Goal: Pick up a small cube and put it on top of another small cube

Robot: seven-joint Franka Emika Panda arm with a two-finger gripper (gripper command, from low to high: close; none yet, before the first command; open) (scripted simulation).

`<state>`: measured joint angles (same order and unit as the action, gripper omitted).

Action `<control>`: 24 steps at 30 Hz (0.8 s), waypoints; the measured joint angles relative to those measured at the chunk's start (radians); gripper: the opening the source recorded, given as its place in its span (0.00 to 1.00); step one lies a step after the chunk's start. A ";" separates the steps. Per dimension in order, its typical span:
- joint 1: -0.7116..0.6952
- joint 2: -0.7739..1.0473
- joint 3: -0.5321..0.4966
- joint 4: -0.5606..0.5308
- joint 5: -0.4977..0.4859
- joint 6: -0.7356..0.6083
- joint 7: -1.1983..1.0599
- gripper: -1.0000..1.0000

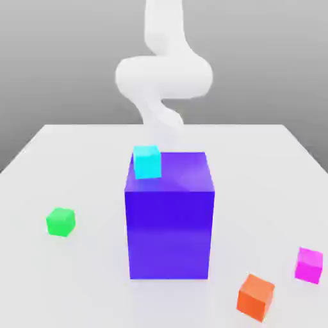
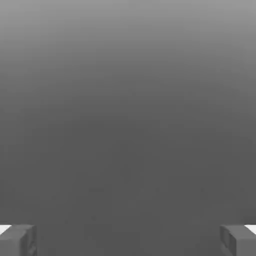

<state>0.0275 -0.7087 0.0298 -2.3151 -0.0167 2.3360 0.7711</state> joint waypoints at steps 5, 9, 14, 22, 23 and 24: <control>0.055 0.187 0.063 -0.031 -0.033 0.074 -0.059 0.50; 0.098 0.332 0.112 -0.055 -0.061 0.132 -0.104 0.50; 0.151 0.513 0.174 -0.086 -0.098 0.204 -0.158 0.50; 0.275 0.804 0.246 -0.134 -0.160 0.318 -0.242 0.50; 0.284 0.840 0.254 -0.140 -0.166 0.333 -0.254 0.50; 0.294 0.876 0.264 -0.146 -0.173 0.347 -0.266 0.50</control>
<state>0.3216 0.1672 0.2934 -2.4609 -0.1892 2.6831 0.5054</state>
